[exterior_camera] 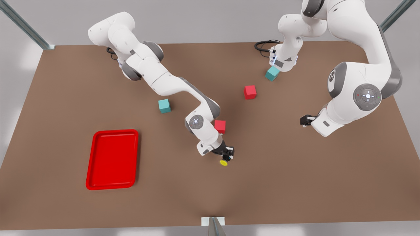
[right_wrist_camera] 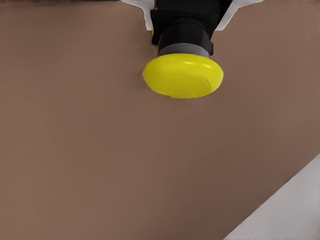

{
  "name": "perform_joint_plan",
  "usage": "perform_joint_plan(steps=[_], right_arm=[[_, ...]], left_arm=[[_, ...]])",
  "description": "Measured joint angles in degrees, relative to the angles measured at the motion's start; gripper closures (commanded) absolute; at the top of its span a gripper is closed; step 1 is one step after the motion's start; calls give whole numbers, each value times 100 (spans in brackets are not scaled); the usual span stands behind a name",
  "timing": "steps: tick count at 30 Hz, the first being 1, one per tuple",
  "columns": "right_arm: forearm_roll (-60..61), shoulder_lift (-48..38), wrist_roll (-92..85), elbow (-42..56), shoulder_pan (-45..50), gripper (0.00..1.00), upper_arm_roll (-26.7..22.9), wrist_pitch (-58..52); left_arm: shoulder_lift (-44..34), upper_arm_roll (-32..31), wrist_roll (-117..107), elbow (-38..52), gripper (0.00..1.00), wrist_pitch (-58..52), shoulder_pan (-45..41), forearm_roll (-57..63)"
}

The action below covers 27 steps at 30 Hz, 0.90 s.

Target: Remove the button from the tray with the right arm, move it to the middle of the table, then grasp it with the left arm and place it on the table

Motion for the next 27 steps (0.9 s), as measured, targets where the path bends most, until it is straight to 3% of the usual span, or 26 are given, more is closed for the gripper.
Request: perform_joint_plan(steps=[1,2,3,9,11,15,19,21,24,27], right_arm=[[-8,14,154,0,76,47,-5,118],[-17,23,302,1,151,30,-11,218],[-25,44,444,1,196,0,-12,305],[-43,-133,1153,-21,192,0,5,546],[-49,-566,1329,-72,-472,0,23,402],[-197,-1817,1005,-350,-2833,0,502,-1518],[-804,-4266,34,-2913,-4528,0,528,-3339],[-995,-4845,-525,-3309,-5071,0,542,-3944],[-961,-5108,-1253,-3169,-5357,0,563,-4583],[-680,-5348,-1855,-3060,-4647,0,-130,-5145]], left_arm=[[0,0,-6,0,0,0,0,0],[5,0,-12,0,0,-1,0,-1],[9,0,-18,-1,0,-1,-4,-1],[16,0,-63,-3,0,0,-58,-1],[135,1,-86,49,0,49,-201,-7],[915,-22,-205,557,0,534,-1169,-70],[1761,-27,-484,952,0,1081,-1660,-131],[1949,-23,-716,957,0,1313,-1848,-137],[2153,7,-1122,953,0,1590,-2144,-59],[2445,22,-1563,987,0,1845,-2346,141]])
